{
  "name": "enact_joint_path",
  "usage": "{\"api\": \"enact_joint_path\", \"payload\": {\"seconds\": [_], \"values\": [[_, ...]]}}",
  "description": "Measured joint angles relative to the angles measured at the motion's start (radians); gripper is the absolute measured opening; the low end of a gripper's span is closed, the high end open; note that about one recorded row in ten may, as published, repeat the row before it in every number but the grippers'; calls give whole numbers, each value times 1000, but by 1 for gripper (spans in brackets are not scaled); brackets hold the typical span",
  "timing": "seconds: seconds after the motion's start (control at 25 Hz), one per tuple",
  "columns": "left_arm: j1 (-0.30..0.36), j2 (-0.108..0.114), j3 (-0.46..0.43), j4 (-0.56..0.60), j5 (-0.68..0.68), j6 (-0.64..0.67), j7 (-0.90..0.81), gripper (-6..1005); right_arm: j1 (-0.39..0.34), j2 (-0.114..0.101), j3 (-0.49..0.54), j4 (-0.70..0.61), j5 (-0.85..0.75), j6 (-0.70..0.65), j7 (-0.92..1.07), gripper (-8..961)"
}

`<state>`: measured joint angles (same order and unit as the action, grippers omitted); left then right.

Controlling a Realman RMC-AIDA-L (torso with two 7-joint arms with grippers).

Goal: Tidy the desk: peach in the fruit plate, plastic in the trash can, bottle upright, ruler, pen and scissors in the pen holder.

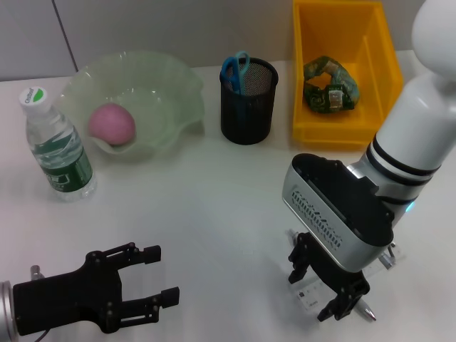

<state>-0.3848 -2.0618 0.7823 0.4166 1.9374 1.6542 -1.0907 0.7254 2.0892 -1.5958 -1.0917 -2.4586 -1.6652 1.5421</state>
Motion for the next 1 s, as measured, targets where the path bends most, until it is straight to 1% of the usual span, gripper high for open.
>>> {"api": "enact_joint_path", "payload": {"seconds": [0.32,0.52,1.0], "values": [[0,0,-2,1,0,2,0,803,0,0,-38,3,1,25,18,655],[0,0,-5,1,0,2,0,803,0,1,-40,3,4,28,23,632],[0,0,-10,8,0,2,-11,803,-1,1,-29,-1,10,42,38,418]]}}
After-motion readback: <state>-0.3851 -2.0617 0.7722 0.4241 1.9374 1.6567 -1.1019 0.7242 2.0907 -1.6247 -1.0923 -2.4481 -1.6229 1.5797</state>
